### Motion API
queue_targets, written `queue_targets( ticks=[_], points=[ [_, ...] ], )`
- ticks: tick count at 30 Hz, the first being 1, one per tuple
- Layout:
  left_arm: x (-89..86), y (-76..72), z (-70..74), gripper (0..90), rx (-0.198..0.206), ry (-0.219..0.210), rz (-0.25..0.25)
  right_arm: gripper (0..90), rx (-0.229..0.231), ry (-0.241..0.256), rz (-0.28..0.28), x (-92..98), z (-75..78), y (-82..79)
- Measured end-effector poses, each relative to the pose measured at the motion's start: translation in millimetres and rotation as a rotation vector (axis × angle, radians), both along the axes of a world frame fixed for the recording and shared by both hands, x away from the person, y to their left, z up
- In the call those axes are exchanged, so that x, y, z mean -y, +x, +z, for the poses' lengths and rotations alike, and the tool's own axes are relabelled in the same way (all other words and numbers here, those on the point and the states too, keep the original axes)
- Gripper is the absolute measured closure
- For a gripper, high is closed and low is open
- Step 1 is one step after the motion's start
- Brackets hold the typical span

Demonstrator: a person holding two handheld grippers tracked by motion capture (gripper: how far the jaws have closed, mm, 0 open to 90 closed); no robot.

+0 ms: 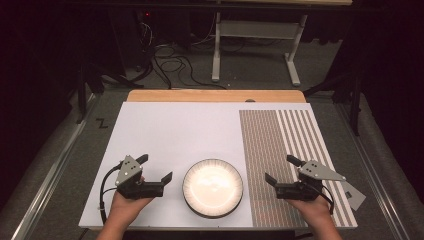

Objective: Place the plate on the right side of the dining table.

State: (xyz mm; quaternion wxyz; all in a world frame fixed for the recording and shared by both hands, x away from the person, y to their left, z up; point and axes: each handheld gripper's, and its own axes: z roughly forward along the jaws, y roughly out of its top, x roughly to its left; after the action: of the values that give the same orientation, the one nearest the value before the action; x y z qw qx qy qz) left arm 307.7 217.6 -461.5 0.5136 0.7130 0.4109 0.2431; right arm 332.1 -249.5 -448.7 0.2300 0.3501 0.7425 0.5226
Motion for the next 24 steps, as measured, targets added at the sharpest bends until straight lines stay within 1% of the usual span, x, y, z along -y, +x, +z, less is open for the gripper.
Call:
queue_targets(
  ticks=[1,3,4,10,11,15,18,19,21,22,24],
  points=[
    [0.1,-0.1,-0.1,0.3,0.0,0.0,0.0,2.9,0.006,-0.002,0.0,-0.1,0.3,0.0],
    [0.3,-0.1,-0.1,0.3,-0.001,0.002,-0.001,4.6,0.001,0.0,0.001,-0.8,1.3,-1.0],
    [0.4,-0.1,-0.1,0.3,-0.001,0.002,-0.002,5.9,0.009,-0.004,0.002,-1.0,1.5,-1.1],
    [1.3,0.0,-0.4,0.3,-0.002,0.007,-0.007,11.1,-0.004,-0.011,0.014,-4.6,1.6,-1.9],
    [1.7,0.1,-0.5,0.3,-0.002,0.007,-0.006,14.2,-0.008,-0.018,0.018,-6.5,1.7,-2.1],
    [2.2,0.3,-0.9,0.3,-0.008,0.015,-0.014,16.9,-0.012,-0.025,0.026,-10.2,1.4,-1.9],
    [2.6,0.4,-0.9,0.3,-0.008,0.018,-0.019,21.3,-0.023,-0.032,0.037,-14.8,1.0,-2.9],
    [3.1,0.3,-0.7,0.3,-0.006,0.021,-0.019,24.6,-0.021,-0.041,0.051,-17.6,0.8,-3.5],
    [3.3,0.2,-0.6,0.3,-0.005,0.024,-0.02,26.3,-0.023,-0.045,0.055,-19.0,0.8,-4.1],
    [3.8,0.2,-0.7,0.3,-0.004,0.024,-0.022,29.3,-0.029,-0.052,0.06,-22.0,0.4,-4.6],
    [3.9,0.1,-0.7,0.3,-0.004,0.025,-0.023,30.7,-0.031,-0.053,0.064,-23.4,0.0,-4.7]
  ],
)
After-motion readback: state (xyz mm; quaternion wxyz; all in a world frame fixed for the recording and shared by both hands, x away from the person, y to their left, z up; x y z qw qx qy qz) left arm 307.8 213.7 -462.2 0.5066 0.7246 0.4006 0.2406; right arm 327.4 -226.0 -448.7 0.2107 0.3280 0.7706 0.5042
